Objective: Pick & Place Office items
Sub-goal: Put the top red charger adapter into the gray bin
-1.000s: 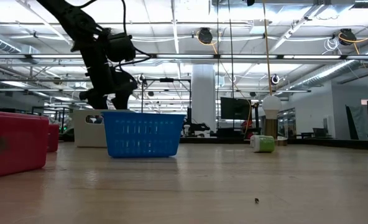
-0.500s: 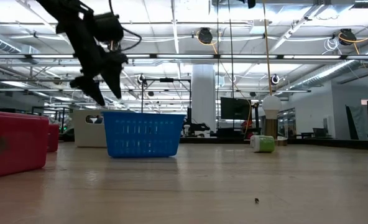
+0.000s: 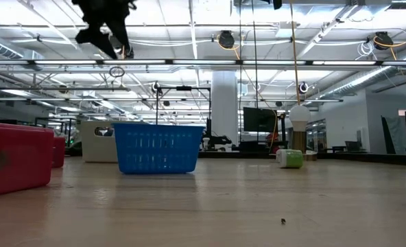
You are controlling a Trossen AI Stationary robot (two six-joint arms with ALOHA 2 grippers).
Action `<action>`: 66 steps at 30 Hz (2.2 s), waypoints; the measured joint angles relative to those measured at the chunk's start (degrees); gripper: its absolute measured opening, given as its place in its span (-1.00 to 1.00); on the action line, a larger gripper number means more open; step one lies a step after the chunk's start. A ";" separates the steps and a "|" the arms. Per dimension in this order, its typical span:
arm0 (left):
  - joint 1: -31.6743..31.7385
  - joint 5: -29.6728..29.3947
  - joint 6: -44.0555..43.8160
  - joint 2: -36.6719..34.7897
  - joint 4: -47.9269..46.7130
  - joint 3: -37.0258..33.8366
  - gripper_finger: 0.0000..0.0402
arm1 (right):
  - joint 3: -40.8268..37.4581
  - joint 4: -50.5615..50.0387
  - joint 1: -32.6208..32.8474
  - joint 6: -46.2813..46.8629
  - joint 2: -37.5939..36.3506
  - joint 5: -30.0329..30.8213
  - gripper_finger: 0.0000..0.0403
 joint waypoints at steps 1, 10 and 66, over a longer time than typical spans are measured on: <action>-0.50 0.77 -0.08 0.05 -1.28 1.42 0.27 | 0.00 -0.06 0.00 -0.01 0.00 0.00 0.44; -5.97 2.16 -11.17 0.10 -14.21 8.57 0.30 | 0.00 -2.44 0.00 0.00 0.00 -0.09 0.44; -34.11 2.52 -45.16 9.41 5.08 -27.31 0.31 | -11.78 7.82 7.15 4.48 -7.13 -0.09 0.44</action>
